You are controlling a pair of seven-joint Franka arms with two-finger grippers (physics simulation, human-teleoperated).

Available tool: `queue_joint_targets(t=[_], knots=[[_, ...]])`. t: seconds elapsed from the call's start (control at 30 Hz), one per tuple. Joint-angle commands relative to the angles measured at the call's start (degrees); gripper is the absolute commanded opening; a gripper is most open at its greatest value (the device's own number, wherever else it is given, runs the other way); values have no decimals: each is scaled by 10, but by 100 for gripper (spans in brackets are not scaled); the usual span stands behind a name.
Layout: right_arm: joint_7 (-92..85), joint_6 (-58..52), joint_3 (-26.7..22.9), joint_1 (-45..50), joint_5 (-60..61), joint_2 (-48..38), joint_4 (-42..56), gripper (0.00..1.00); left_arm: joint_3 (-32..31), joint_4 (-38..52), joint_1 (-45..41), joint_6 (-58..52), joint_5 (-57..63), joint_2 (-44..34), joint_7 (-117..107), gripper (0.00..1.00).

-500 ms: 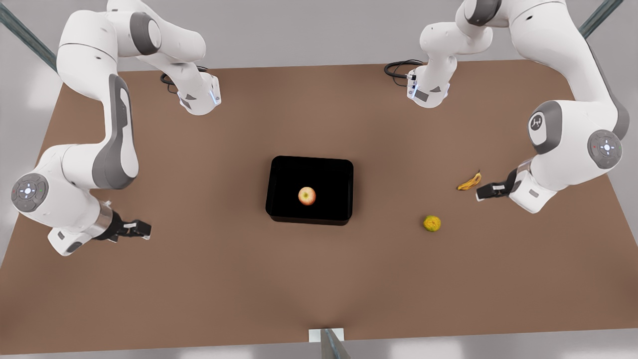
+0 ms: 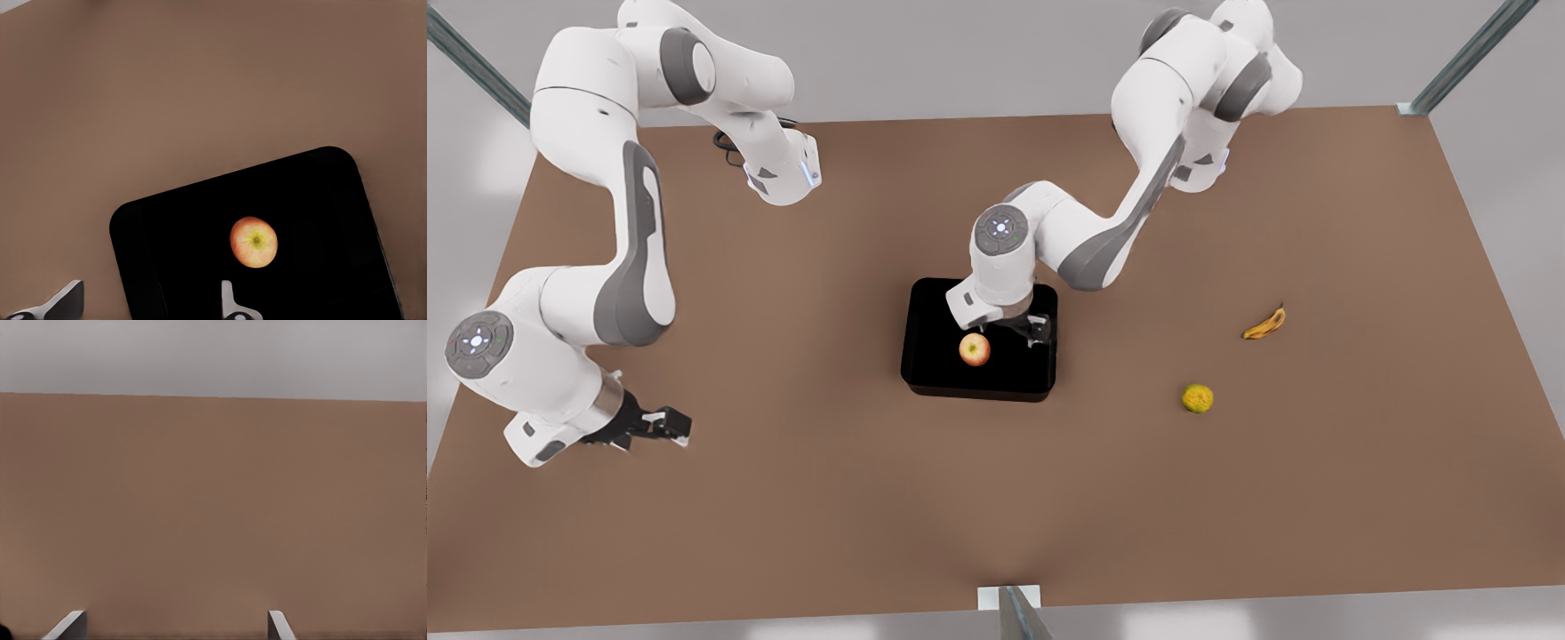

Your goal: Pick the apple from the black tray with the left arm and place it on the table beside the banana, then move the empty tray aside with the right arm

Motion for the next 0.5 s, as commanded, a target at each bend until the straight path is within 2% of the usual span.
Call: queue_joint_targets(t=[0.0,0.17,0.33,0.47], knots=[[0,-27,0,0,2,-3,0,100,1,2,-5,104,-27,18,-426,100],[0,-27,0,0,1,-3,0,100,3,-3,-25,158,-13,73,-435,100],[0,-27,1,0,0,-3,0,100,4,-78,-44,189,31,72,-451,100],[0,-27,2,1,-1,-3,0,100,4,-79,-43,189,33,73,-449,100]])
